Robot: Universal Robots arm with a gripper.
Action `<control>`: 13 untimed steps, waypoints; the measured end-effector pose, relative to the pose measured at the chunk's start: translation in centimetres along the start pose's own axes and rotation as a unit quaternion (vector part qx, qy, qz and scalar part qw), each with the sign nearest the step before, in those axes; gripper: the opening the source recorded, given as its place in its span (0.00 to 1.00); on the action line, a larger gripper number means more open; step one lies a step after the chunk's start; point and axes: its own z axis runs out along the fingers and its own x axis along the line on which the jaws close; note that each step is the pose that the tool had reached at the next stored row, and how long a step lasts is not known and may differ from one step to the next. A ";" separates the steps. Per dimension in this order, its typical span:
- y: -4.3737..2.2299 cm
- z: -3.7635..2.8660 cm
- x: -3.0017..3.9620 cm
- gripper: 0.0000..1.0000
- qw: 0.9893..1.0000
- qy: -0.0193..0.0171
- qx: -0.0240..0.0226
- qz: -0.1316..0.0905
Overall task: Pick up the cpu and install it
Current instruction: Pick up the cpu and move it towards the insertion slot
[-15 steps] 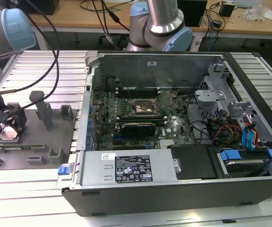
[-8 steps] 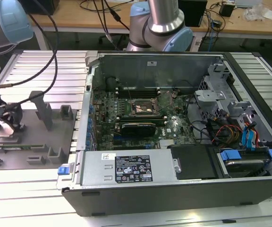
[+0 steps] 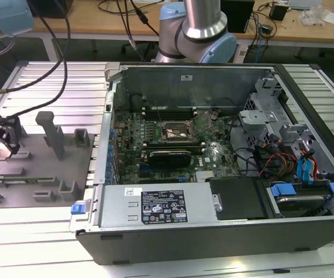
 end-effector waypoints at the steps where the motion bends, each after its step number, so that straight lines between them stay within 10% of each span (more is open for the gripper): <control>1: 0.01 -0.29 0.00 0.55 1.000 0.000 0.000 0.000; 13: 0.17 -3.06 -0.01 0.55 1.000 0.000 0.000 0.000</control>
